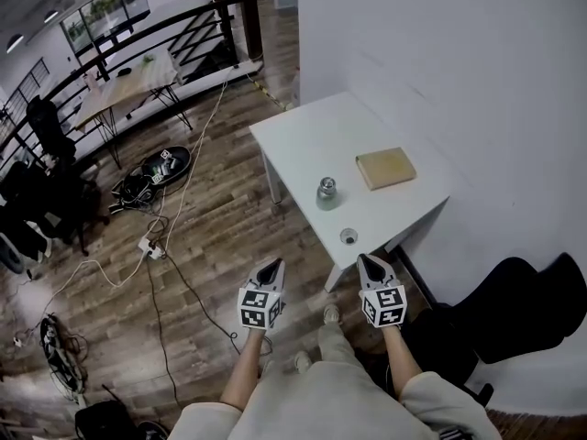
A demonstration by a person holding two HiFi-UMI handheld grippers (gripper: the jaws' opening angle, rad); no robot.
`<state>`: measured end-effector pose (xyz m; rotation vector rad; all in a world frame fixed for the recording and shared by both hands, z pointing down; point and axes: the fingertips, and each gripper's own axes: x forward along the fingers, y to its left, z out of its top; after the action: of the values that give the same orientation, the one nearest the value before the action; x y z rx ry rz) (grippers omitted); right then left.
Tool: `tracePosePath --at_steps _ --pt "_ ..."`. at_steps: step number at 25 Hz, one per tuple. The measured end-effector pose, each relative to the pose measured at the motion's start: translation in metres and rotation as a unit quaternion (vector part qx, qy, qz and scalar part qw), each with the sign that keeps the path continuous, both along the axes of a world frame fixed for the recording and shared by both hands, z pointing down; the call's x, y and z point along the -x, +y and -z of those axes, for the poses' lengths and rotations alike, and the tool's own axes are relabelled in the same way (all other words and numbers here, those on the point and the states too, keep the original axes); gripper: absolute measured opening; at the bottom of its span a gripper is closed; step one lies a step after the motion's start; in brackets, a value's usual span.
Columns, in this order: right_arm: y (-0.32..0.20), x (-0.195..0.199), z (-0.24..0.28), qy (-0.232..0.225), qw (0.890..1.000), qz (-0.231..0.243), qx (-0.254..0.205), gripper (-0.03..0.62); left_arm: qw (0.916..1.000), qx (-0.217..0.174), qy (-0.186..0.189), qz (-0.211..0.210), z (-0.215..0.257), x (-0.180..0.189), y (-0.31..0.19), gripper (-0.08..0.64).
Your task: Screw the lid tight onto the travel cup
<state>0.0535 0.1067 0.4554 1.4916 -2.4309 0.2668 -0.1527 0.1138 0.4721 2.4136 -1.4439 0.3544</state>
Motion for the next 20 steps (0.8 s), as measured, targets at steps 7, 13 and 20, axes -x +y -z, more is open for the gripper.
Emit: tracePosePath --at_steps 7,13,20 --pt "-0.074 -0.024 -0.015 -0.009 1.000 0.013 0.012 -0.002 0.9998 0.014 -0.007 0.008 -0.014 -0.026 -0.068 0.009" --pt "-0.129 -0.041 -0.018 -0.015 0.999 0.034 0.020 0.000 0.9994 0.022 -0.014 0.021 -0.015 -0.048 -0.118 0.009" --pt "-0.178 -0.046 -0.030 -0.027 0.997 0.066 0.027 0.000 0.9987 0.029 -0.025 0.033 -0.027 -0.068 -0.163 0.009"
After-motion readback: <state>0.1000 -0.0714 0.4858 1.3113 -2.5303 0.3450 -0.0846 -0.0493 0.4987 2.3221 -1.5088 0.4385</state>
